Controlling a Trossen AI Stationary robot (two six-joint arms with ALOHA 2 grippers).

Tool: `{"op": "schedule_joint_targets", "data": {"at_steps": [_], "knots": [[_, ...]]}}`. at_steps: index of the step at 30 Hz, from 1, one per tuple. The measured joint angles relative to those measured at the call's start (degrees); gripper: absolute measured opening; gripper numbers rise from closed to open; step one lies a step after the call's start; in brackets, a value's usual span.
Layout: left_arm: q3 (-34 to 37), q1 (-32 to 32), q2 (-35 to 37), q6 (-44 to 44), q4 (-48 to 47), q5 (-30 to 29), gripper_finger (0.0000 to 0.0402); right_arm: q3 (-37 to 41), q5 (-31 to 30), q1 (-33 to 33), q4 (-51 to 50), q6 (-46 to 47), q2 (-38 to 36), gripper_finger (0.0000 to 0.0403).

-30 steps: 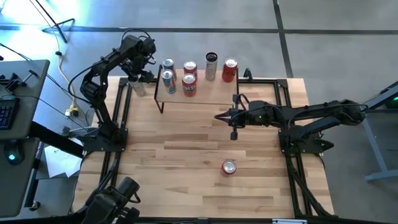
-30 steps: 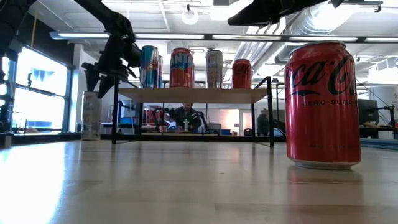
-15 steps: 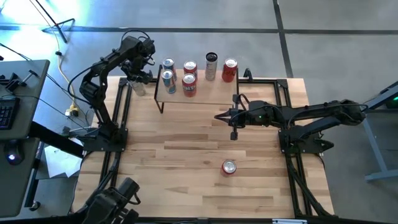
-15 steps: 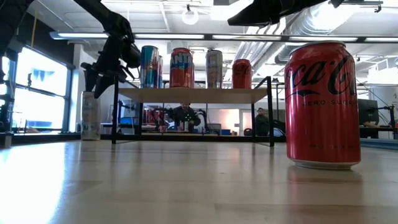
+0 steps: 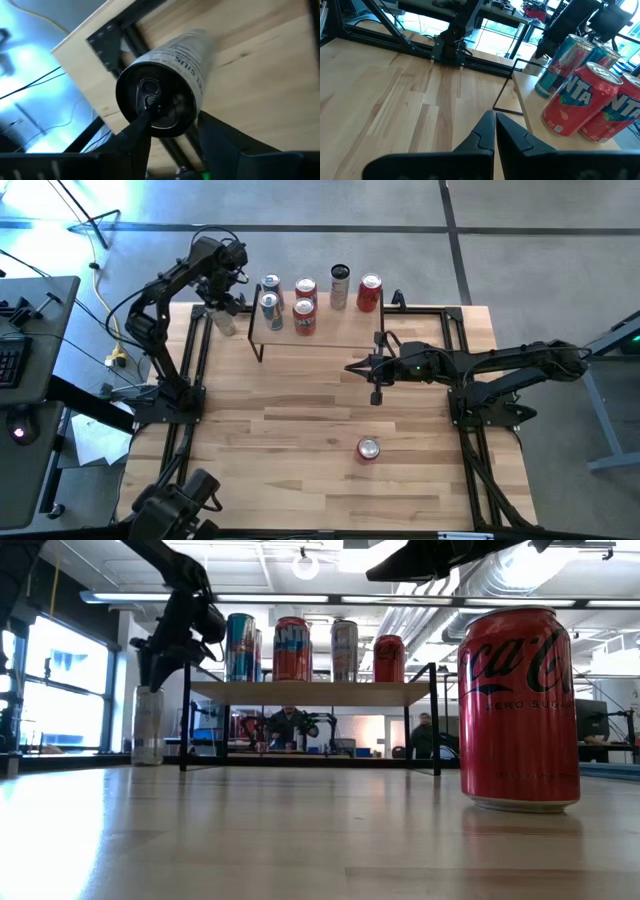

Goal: Place canned beverage on shelf
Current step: Put the white and yellow soda can on the shelf aligned with the other white and yellow soda can

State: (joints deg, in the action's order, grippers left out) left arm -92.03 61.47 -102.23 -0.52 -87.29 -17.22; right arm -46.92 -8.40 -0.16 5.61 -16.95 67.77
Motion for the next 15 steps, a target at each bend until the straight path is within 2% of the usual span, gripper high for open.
{"op": "schedule_joint_targets", "data": {"at_steps": [5,15], "knots": [[0.0,-0.4,1.0,0.5,0.3,0.8,0.0177,0.0,0.0,0.0,0.0,0.0,0.0,0.0000],[-0.1,-2.2,2.2,1.5,0.0,-1.2,0.0259,0.0,0.0,0.0,0.0,0.0,0.0,0.0000]]}}
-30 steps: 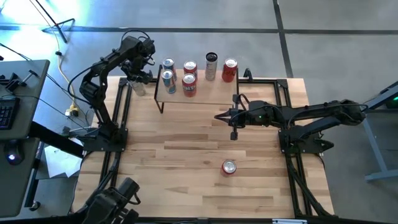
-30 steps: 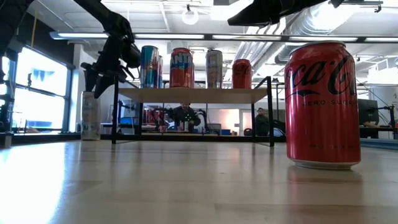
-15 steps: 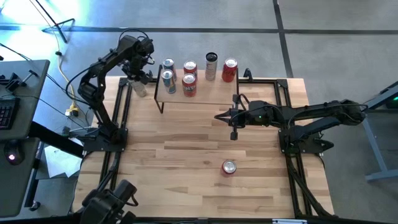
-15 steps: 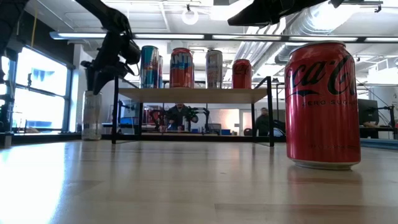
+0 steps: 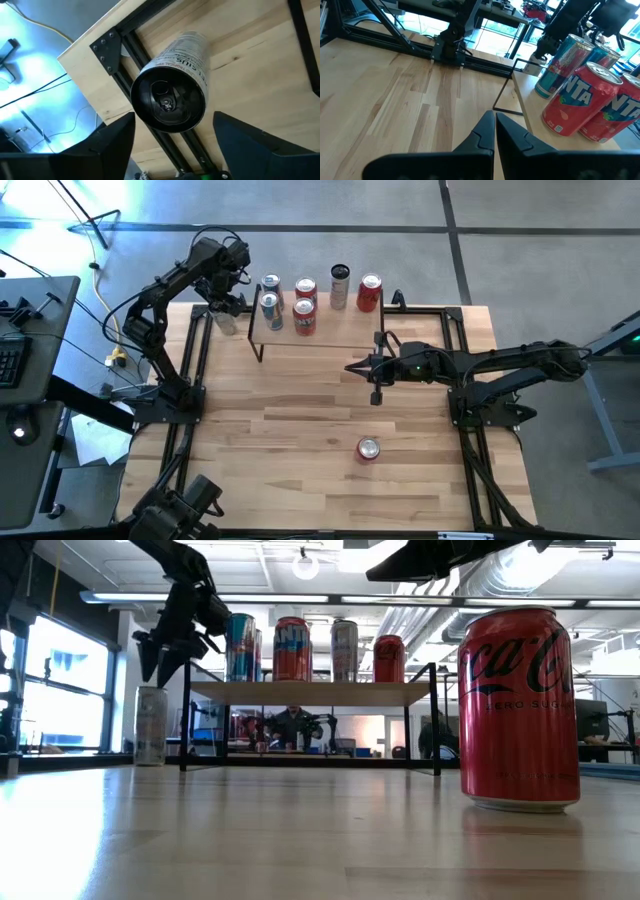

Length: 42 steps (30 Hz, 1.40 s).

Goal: Place canned beverage on shelf
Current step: Put the white and yellow soda can on the shelf aligned with the other white and yellow soda can

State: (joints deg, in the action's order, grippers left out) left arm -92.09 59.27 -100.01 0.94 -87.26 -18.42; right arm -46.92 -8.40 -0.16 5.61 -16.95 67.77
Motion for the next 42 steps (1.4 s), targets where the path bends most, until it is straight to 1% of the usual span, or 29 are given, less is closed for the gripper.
{"op": "schedule_joint_targets", "data": {"at_steps": [3,7,13,17,27,37,40,42], "knots": [[0.0,-0.1,0.0,0.8,0.3,-0.1,0.0273,0.0,0.0,0.0,0.0,0.0,0.0,0.0000],[-0.1,0.3,0.0,1.4,1.2,0.0,0.0281,0.0,0.0,0.0,-0.3,0.4,0.0,0.0000],[-0.1,1.5,-0.1,2.0,2.9,2.0,0.0282,0.0,0.0,0.0,-0.4,0.4,0.0,0.0000],[-0.1,1.9,-0.1,2.0,4.8,2.0,0.0282,0.0,0.0,0.0,-0.5,0.4,0.0,0.0000],[-0.1,1.9,-1.4,1.7,3.5,1.1,0.0282,0.0,0.0,0.0,-0.5,0.4,0.0,0.0000],[-0.1,1.4,-2.6,-0.1,1.6,0.4,0.0282,0.0,0.5,0.0,-0.5,0.4,0.0,0.0000],[-0.1,0.8,-2.6,-3.2,1.6,0.1,0.0282,0.0,0.5,0.0,-0.5,0.4,0.0,0.0000],[-0.1,-0.2,-2.6,-5.8,1.7,-1.9,0.0282,0.0,0.5,0.0,-0.5,0.5,0.0,0.0000]]}}
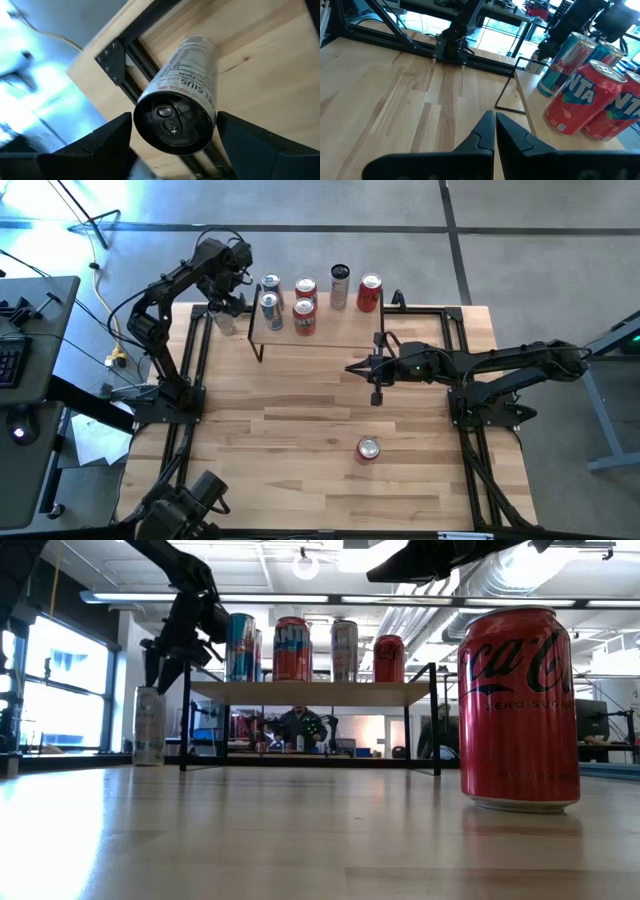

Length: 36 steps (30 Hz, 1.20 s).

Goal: Place canned beverage on shelf
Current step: Put the white and yellow soda can on the shelf aligned with the other white and yellow soda can

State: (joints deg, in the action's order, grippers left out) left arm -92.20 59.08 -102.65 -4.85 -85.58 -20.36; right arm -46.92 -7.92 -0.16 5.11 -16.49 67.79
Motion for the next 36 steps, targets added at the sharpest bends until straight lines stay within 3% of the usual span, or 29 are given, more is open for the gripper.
{"op": "schedule_joint_targets", "data": {"at_steps": [6,10,24,36], "knots": [[0.0,-2.5,0.0,-11.7,0.2,-4.9,0.0282,0.0,0.0,0.0,-0.2,0.0,0.0,0.0000],[0.0,-2.3,0.0,-14.5,-0.1,-5.3,0.0282,0.0,0.2,0.0,-0.5,0.0,0.0,0.0000],[0.0,3.1,0.0,-12.1,1.3,-4.1,0.0282,0.0,0.6,0.0,-1.4,0.1,0.0,0.0000],[0.7,2.5,0.0,-11.8,2.1,-5.1,0.0282,0.0,0.7,0.0,-1.9,1.1,0.0,0.0000]]}}
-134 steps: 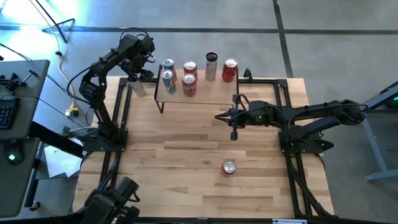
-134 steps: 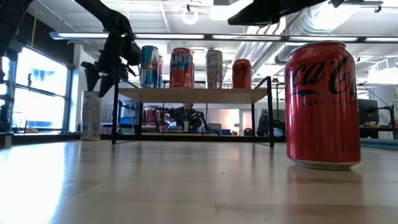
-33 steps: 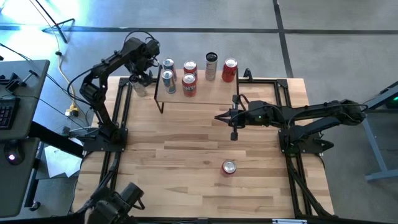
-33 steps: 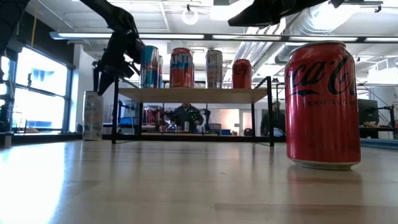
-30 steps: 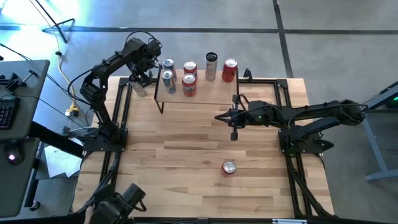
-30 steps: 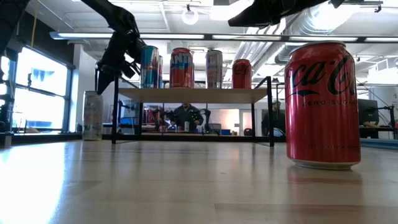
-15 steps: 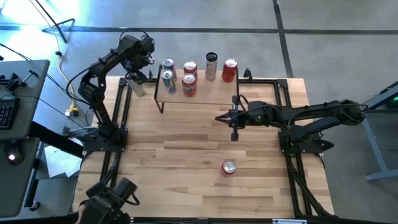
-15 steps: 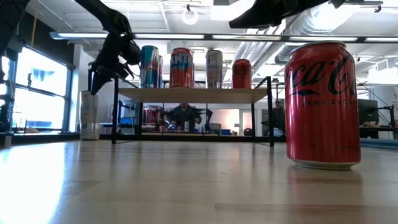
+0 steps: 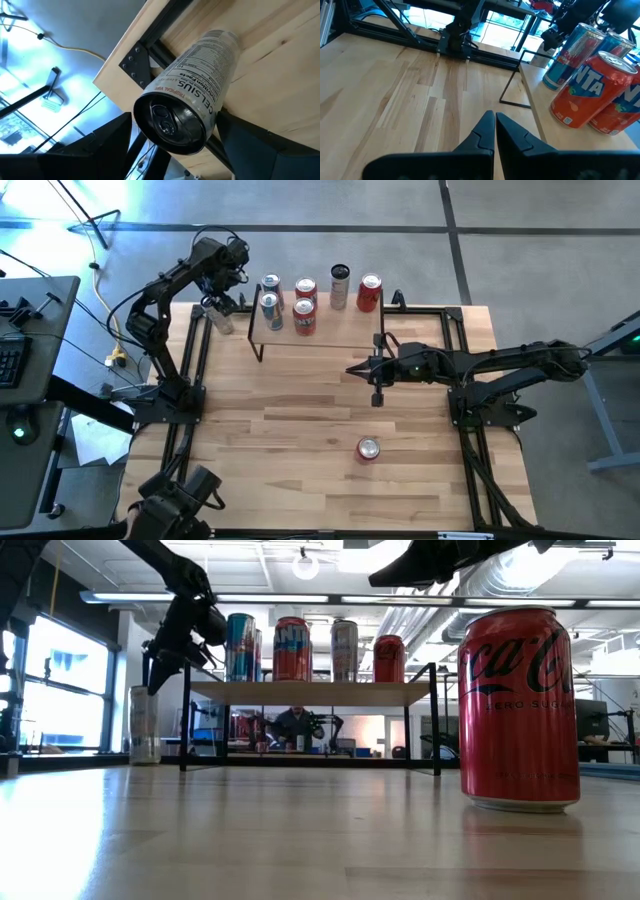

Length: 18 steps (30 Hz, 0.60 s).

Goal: Place canned beverage on shelf
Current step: Put the white and yellow soda can on the shelf aligned with the other white and yellow soda can

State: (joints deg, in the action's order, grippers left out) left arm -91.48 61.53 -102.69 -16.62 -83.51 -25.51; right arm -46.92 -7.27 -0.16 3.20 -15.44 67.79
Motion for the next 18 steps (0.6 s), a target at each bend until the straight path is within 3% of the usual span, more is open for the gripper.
{"op": "schedule_joint_targets", "data": {"at_steps": [5,12,18], "knots": [[-0.6,-1.0,0.0,1.6,-0.8,-1.2,0.0282,0.0,0.0,0.0,0.0,0.0,0.0,0.0000],[-6.4,-2.1,0.1,4.0,-5.0,5.8,0.0282,0.0,0.3,0.0,-0.4,0.0,0.0,0.0000],[-6.6,-2.0,0.1,5.1,-4.9,6.9,0.0282,0.0,0.4,0.0,-0.5,0.0,0.0,0.0000]]}}
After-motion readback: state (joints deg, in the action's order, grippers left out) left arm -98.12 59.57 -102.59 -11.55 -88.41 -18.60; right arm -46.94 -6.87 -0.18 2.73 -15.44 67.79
